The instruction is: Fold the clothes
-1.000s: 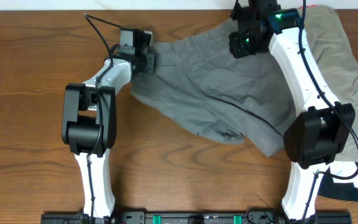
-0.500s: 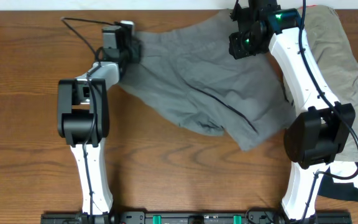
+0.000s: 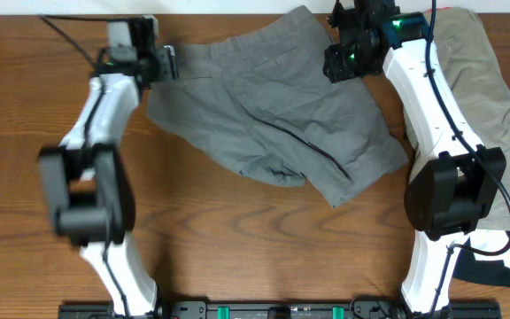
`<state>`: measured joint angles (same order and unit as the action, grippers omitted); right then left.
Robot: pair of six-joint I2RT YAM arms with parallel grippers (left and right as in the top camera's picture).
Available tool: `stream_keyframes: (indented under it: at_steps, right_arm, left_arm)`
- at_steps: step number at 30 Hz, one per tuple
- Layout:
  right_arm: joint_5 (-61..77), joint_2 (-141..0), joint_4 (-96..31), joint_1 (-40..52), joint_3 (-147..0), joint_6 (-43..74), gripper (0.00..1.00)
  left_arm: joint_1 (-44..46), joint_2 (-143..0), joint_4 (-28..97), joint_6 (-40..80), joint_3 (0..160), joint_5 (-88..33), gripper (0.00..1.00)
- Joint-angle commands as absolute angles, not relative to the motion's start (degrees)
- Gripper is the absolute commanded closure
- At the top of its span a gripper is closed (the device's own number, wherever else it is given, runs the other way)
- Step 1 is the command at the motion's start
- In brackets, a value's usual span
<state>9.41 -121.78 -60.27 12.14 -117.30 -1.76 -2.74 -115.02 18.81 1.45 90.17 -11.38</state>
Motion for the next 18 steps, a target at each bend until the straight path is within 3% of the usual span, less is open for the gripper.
stream_keyframes:
  at_steps: [1,6,9,13,18]
  right_arm:
    - [9.7,-121.7,-60.7,12.3,-117.3,-1.4,0.57]
    - [9.7,-121.9,-61.1,12.8,-117.1,-1.4,0.57]
    - [9.7,-121.9,-61.1,13.2,-117.1,-1.4,0.57]
    - [9.7,-121.9,-61.3,13.2,-117.0,-2.3,0.56]
    - [9.7,-121.9,-62.0,13.2,-117.0,-2.5,0.53]
  left_arm:
    - [-2.7,-104.4,29.1,4.3,91.8,-16.4,0.30]
    - [-1.1,-99.3,51.9,5.3,91.5,-18.6,0.30]
    - [-0.1,-99.4,58.9,5.3,88.9,-18.4,0.31]
    - [0.7,-99.4,59.4,5.3,82.1,-18.5,0.33]
    - [3.1,-99.4,51.4,4.8,72.2,-18.9,0.33]
